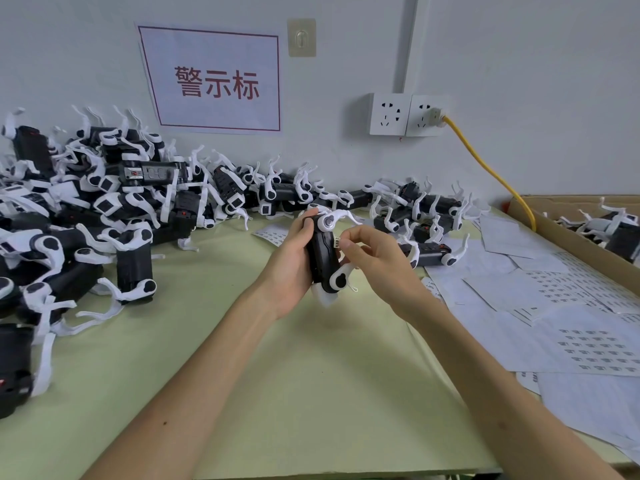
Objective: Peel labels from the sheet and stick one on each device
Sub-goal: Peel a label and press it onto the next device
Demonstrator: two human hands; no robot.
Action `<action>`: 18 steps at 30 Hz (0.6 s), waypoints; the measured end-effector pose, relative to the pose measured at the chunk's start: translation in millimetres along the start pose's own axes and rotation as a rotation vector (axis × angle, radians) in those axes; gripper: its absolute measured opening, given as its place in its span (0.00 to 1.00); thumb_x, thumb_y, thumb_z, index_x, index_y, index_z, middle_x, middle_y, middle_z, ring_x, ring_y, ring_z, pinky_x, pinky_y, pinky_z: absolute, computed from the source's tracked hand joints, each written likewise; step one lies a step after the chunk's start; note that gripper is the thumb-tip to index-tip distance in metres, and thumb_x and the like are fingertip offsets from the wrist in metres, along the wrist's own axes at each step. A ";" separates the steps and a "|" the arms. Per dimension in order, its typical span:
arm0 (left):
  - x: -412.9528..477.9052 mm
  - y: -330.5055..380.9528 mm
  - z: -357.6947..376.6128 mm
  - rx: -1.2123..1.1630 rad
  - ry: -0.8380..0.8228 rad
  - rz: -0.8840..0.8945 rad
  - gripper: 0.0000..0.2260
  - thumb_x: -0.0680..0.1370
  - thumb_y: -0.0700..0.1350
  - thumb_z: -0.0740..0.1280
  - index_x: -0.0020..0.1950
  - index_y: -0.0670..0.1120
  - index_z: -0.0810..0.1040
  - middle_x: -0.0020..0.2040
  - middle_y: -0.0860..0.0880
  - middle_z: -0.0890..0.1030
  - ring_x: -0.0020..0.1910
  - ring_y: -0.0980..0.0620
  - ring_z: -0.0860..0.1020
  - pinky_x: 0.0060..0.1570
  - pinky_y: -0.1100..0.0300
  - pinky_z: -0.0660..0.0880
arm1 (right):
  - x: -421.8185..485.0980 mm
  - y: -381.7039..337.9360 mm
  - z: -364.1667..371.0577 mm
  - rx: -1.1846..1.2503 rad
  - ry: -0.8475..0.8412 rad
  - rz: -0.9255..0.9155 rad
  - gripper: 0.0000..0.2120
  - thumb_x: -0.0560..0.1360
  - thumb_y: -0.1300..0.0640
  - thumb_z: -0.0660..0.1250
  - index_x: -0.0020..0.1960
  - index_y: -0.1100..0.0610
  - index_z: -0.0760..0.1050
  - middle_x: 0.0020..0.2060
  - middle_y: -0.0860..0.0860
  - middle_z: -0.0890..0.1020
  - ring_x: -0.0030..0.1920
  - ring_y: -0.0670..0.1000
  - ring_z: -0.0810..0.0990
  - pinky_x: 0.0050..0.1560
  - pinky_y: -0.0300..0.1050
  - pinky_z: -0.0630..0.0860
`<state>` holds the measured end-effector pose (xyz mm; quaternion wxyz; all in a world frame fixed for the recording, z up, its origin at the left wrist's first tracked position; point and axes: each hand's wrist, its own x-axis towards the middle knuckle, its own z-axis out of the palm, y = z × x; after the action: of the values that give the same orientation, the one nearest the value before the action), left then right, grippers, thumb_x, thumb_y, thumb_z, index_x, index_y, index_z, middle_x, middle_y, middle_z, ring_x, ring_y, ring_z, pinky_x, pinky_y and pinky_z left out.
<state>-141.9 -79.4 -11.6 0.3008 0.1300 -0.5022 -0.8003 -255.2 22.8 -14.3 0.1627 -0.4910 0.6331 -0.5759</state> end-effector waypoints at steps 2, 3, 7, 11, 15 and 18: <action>-0.6 -0.4 0.0 0.025 -0.007 0.017 0.18 0.88 0.51 0.51 0.77 0.52 0.66 0.76 0.46 0.73 0.74 0.45 0.73 0.53 0.57 0.80 | 0.0 -0.1 0.0 -0.007 0.002 -0.004 0.08 0.83 0.56 0.64 0.46 0.51 0.77 0.34 0.36 0.80 0.38 0.43 0.77 0.42 0.33 0.72; -0.7 -0.8 0.1 0.038 -0.008 0.023 0.18 0.88 0.51 0.51 0.77 0.53 0.67 0.74 0.48 0.75 0.72 0.47 0.75 0.54 0.57 0.80 | -0.3 -0.2 0.0 -0.009 0.006 -0.005 0.08 0.83 0.56 0.64 0.46 0.52 0.77 0.34 0.36 0.80 0.38 0.43 0.77 0.42 0.33 0.72; 0.2 -1.4 0.1 0.077 0.010 0.047 0.17 0.88 0.50 0.54 0.76 0.54 0.68 0.71 0.47 0.77 0.70 0.46 0.76 0.60 0.53 0.78 | -1.1 -1.3 0.1 -0.005 0.031 0.000 0.08 0.83 0.57 0.65 0.45 0.52 0.77 0.36 0.40 0.80 0.38 0.45 0.78 0.43 0.34 0.72; 0.0 -2.4 0.4 0.082 0.002 0.075 0.15 0.87 0.49 0.56 0.73 0.54 0.71 0.68 0.51 0.80 0.70 0.47 0.77 0.58 0.54 0.80 | -2.1 -2.9 0.7 -0.010 0.049 0.007 0.07 0.83 0.57 0.65 0.47 0.54 0.78 0.39 0.46 0.81 0.38 0.45 0.79 0.39 0.30 0.70; -0.7 -3.6 0.2 0.104 -0.007 0.081 0.14 0.87 0.49 0.57 0.72 0.55 0.72 0.64 0.54 0.83 0.65 0.51 0.81 0.53 0.57 0.81 | -2.4 -3.4 0.8 -0.029 0.056 0.018 0.07 0.83 0.58 0.65 0.46 0.56 0.78 0.42 0.49 0.82 0.38 0.46 0.80 0.42 0.34 0.73; 0.3 -4.1 -0.9 0.137 -0.006 0.090 0.16 0.87 0.49 0.58 0.74 0.55 0.71 0.64 0.55 0.83 0.64 0.53 0.81 0.61 0.52 0.80 | -2.1 -3.2 1.4 -0.040 0.062 0.028 0.07 0.83 0.57 0.65 0.46 0.55 0.78 0.43 0.49 0.83 0.39 0.46 0.81 0.44 0.38 0.75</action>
<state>-143.1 -78.9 -15.6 0.3254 0.1251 -0.5620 -0.7501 -251.7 24.2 -12.6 0.1411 -0.4670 0.6560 -0.5758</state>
